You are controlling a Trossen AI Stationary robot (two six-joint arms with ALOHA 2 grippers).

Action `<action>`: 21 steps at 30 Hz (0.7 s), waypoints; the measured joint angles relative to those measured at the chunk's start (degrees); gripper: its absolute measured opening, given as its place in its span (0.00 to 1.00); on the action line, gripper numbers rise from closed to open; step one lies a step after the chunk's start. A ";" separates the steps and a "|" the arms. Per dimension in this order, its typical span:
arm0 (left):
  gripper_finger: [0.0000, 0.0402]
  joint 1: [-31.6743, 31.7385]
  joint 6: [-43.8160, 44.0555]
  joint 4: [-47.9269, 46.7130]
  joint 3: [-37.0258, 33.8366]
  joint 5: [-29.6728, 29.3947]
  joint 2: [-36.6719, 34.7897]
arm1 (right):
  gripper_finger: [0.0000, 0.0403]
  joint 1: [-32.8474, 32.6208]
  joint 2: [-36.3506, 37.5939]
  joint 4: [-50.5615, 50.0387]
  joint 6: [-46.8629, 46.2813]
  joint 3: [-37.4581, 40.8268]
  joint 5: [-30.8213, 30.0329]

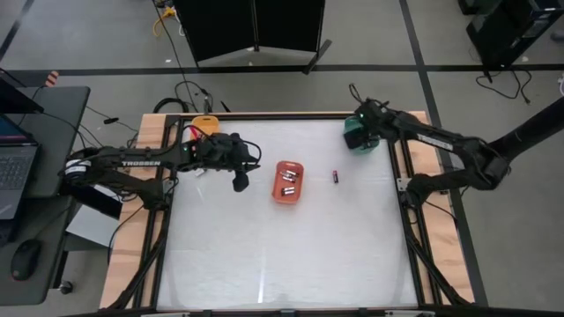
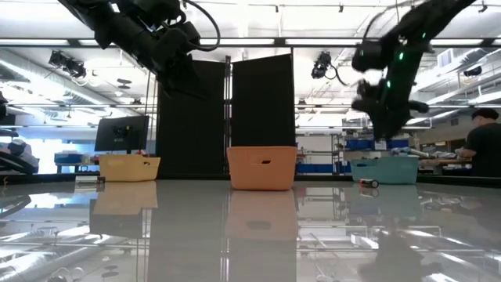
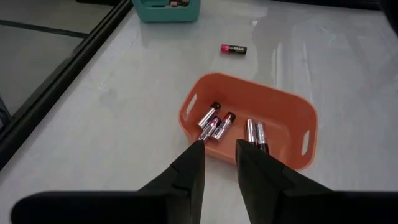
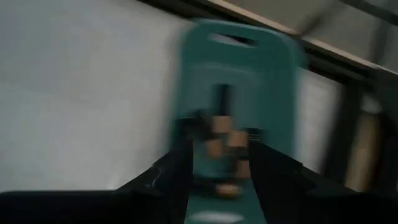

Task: Sort batteries
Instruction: Put the black-red battery into the yellow bin

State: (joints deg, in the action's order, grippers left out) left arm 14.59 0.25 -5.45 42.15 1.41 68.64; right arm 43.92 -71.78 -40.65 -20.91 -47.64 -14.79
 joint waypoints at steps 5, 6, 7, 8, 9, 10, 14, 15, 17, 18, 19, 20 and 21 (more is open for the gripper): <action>0.22 -0.11 3.03 12.35 -6.44 -1.42 0.05 | 0.39 -12.53 4.37 2.23 -7.39 3.04 5.15; 0.21 -0.13 3.48 16.10 -8.43 -1.48 0.07 | 0.38 -15.52 4.59 3.69 -9.63 4.27 4.56; 0.20 -0.13 4.48 19.89 -10.26 -1.55 0.09 | 0.38 -18.36 4.66 5.20 -11.96 5.56 4.00; 0.19 -0.13 5.16 23.94 -12.01 -1.57 0.08 | 0.37 -21.19 4.55 6.55 -14.38 6.72 3.52; 0.17 -0.13 6.10 27.41 -13.70 -1.57 0.07 | 0.37 -24.01 4.23 8.07 -16.77 7.86 2.81; 0.16 -0.13 6.62 30.47 -15.20 -1.54 0.07 | 0.37 -26.59 3.76 9.86 -19.00 8.86 1.96; 0.11 -0.15 8.71 38.71 -19.25 -0.29 0.07 | 0.37 -35.63 0.70 12.37 -26.72 10.44 -3.52; 0.10 -0.15 8.98 39.52 -19.79 -0.27 0.04 | 0.37 -37.32 -0.30 12.27 -28.49 10.46 -5.10; 0.10 -0.15 9.25 40.24 -20.74 -0.28 0.03 | 0.37 -40.07 -2.30 12.37 -31.54 10.47 -7.85; 0.10 -0.16 9.28 40.48 -21.02 -0.28 0.04 | 0.37 -41.08 -3.39 12.39 -32.94 10.47 -8.61; 0.10 -0.31 9.38 40.54 -21.07 -0.28 0.04 | 0.37 -41.92 -4.46 12.30 -34.33 10.47 -8.92; 0.10 -0.47 9.40 40.82 -21.09 -0.28 0.04 | 0.37 -42.59 -5.61 12.25 -35.64 10.47 -9.00; 0.10 -0.76 9.40 40.87 -21.11 -0.28 0.04 | 0.37 -43.15 -6.77 12.28 -36.80 10.47 -9.05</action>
State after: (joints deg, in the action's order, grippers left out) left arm 13.83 9.65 35.42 21.04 1.13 68.69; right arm 0.77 -78.55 -28.37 -57.70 -37.17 -23.85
